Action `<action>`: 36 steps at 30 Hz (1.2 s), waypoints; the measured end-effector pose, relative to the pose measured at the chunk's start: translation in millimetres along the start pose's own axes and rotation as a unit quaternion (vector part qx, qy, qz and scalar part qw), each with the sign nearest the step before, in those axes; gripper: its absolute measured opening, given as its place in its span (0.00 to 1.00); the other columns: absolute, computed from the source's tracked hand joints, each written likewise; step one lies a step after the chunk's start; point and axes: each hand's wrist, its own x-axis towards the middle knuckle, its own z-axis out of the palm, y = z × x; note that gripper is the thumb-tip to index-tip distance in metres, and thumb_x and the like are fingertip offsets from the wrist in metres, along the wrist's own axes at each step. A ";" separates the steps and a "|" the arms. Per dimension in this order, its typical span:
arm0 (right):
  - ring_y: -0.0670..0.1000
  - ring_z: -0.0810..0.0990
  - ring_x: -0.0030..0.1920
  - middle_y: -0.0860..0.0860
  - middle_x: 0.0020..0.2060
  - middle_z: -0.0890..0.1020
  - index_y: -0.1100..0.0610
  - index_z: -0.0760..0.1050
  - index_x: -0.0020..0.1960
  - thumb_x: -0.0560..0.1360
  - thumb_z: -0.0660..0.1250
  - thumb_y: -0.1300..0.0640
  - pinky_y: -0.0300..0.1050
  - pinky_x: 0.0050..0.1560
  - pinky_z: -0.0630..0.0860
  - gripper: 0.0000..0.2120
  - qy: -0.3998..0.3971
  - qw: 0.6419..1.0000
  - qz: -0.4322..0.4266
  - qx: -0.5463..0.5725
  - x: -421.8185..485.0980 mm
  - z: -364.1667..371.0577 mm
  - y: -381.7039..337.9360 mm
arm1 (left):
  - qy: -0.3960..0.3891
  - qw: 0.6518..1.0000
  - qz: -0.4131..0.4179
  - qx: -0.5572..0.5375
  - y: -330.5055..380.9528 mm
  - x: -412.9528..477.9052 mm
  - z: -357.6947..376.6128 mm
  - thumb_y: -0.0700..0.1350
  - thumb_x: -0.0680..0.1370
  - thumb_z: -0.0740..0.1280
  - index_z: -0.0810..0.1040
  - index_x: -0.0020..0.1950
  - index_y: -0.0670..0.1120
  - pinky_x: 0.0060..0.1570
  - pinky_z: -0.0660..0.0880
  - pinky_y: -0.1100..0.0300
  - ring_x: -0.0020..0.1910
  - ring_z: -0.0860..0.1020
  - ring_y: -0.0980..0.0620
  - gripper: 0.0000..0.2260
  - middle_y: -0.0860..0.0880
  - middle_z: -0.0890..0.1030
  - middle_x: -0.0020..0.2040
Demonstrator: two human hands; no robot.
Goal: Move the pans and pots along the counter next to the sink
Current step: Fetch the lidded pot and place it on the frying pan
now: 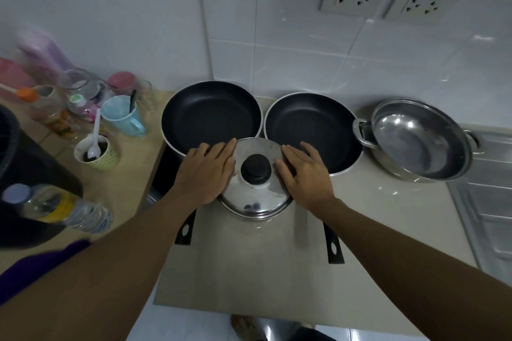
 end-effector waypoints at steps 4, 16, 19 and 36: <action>0.55 0.69 0.74 0.52 0.67 0.81 0.56 0.74 0.73 0.84 0.53 0.39 0.47 0.77 0.58 0.28 -0.012 1.000 0.005 -0.015 -0.2 0.5 2.0 | -0.013 1.000 -0.003 -0.002 0.3 0.5 -1.5 0.55 0.83 0.45 0.62 0.79 0.46 0.52 0.73 0.50 0.53 0.76 0.44 0.27 0.47 0.77 0.67; 0.59 0.48 0.82 0.54 0.83 0.51 0.52 0.59 0.81 0.83 0.52 0.36 0.57 0.79 0.45 0.32 -0.109 0.989 0.084 0.057 -4.2 -38.5 8.8 | -0.096 0.994 0.006 -0.058 7.7 27.7 -30.4 0.52 0.84 0.49 0.56 0.81 0.49 0.75 0.61 0.49 0.73 0.68 0.46 0.25 0.48 0.67 0.77; 0.58 0.51 0.81 0.56 0.82 0.55 0.53 0.59 0.81 0.82 0.53 0.36 0.58 0.80 0.46 0.33 -0.088 0.985 0.131 0.063 -14.0 -61.9 25.9 | -0.079 0.992 0.010 -0.096 26.9 37.4 -48.7 0.51 0.84 0.53 0.57 0.81 0.49 0.72 0.64 0.49 0.73 0.69 0.45 0.25 0.47 0.69 0.76; 0.55 0.66 0.76 0.54 0.76 0.70 0.52 0.67 0.78 0.79 0.51 0.30 0.58 0.76 0.63 0.36 0.075 0.947 0.286 0.128 -190.6 -214.4 191.4 | -0.174 0.947 0.092 -0.253 309.2 78.1 -125.6 0.70 0.74 0.52 0.73 0.70 0.61 0.66 0.72 0.49 0.66 0.75 0.49 0.29 0.50 0.76 0.69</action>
